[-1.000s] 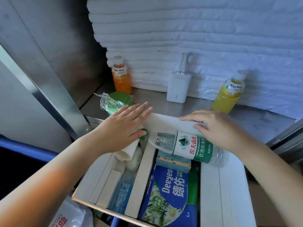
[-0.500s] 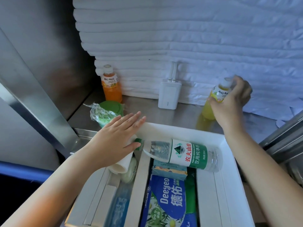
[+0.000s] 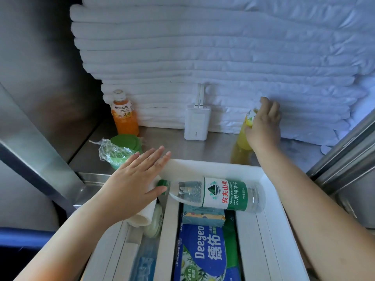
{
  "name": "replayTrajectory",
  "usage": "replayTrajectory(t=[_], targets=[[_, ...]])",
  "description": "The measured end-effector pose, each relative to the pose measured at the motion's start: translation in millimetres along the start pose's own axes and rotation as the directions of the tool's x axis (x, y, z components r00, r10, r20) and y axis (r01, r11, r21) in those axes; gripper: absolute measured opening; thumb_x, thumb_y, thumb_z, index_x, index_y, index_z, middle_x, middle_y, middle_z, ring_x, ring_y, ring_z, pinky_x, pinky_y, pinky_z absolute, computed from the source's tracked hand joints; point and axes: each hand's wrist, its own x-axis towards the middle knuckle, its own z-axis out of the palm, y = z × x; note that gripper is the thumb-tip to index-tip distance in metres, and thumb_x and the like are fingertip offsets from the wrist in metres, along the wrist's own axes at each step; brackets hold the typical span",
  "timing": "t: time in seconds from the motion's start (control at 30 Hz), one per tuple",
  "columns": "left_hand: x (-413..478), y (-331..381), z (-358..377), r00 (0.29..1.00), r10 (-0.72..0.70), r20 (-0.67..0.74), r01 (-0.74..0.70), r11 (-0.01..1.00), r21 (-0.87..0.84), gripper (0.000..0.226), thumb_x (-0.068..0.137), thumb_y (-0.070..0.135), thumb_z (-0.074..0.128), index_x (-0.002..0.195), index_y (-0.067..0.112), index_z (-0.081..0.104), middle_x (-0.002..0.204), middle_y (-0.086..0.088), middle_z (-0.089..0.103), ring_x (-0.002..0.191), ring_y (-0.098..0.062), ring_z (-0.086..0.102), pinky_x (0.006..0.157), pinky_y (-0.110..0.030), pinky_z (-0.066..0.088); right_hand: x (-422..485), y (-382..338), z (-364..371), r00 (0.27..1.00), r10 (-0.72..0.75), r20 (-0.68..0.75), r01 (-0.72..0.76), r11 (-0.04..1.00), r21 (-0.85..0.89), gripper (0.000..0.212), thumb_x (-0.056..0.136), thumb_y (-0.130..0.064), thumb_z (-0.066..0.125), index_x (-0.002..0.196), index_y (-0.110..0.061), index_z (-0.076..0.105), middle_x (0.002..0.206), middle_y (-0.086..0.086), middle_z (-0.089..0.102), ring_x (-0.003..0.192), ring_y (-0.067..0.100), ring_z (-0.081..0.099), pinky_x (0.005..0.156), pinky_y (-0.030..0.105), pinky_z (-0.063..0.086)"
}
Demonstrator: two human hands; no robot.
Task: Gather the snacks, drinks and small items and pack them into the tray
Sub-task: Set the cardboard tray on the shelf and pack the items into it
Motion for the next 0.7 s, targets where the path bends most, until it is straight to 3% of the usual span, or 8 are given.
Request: replayTrajectory(t=[0.1, 0.2, 0.33, 0.6, 0.7], targets=[[0.4, -0.2, 0.3, 1.000, -0.003, 0.002, 0.002, 1.000, 0.013, 0.071, 0.092, 0.060, 0.016, 0.133, 0.037, -0.037, 0.150, 0.013, -0.030, 0.139, -0.004, -0.025, 0.112, -0.027, -0.017, 2.0, 1.7, 1.6, 1.000, 0.012, -0.005, -0.012, 0.999, -0.043, 0.074, 0.077, -0.004, 0.066, 0.140, -0.008, 0.028, 0.132, 0.016, 0.039, 0.118, 0.034, 0.037, 0.092, 0.035, 0.036], [0.7, 0.3, 0.4, 1.000, -0.004, -0.003, 0.004, 1.000, 0.027, 0.071, 0.092, 0.060, 0.017, 0.133, 0.036, -0.036, 0.150, 0.013, -0.029, 0.139, -0.005, -0.023, 0.112, -0.026, -0.017, 0.4, 2.0, 2.1, 0.998, 0.036, 0.047, -0.038, 0.999, 0.029, 0.074, 0.080, -0.001, 0.062, 0.144, -0.011, 0.024, 0.135, 0.016, 0.038, 0.118, 0.036, 0.040, 0.093, 0.039, 0.037], [0.5, 0.4, -0.4, 1.000, -0.003, -0.015, 0.003, 1.000, 0.022, 0.071, 0.093, 0.058, 0.020, 0.134, 0.037, -0.034, 0.150, 0.013, -0.028, 0.140, -0.004, -0.021, 0.112, -0.025, -0.017, -4.5, 2.3, -0.2, 0.990, 0.081, 0.118, -0.091, 0.992, 0.089, 0.075, 0.085, 0.001, 0.056, 0.145, -0.022, 0.017, 0.133, 0.016, 0.039, 0.105, 0.039, 0.052, 0.075, 0.039, 0.043], [1.5, 0.6, -1.5, 1.000, -0.007, -0.019, 0.007, 1.000, -0.001, 0.070, 0.095, 0.056, 0.024, 0.134, 0.038, -0.031, 0.149, 0.013, -0.027, 0.140, -0.004, -0.020, 0.111, -0.024, -0.017, -14.1, 2.1, -9.8, 0.991, 0.055, 0.120, -0.075, 0.983, 0.167, 0.075, 0.084, -0.003, 0.064, 0.143, -0.024, 0.023, 0.129, 0.015, 0.042, 0.113, 0.037, 0.047, 0.078, 0.042, 0.044], [1.7, 1.1, -3.2, 1.000, -0.010, -0.015, 0.009, 1.000, -0.019, 0.070, 0.095, 0.055, 0.026, 0.135, 0.038, -0.030, 0.149, 0.013, -0.027, 0.139, -0.003, -0.021, 0.108, -0.022, -0.020, -19.5, -0.4, -20.8, 0.998, 0.001, 0.061, -0.016, 0.967, 0.253, 0.076, 0.083, -0.003, 0.064, 0.144, -0.026, 0.024, 0.130, 0.012, 0.042, 0.115, 0.035, 0.047, 0.083, 0.044, 0.045]])
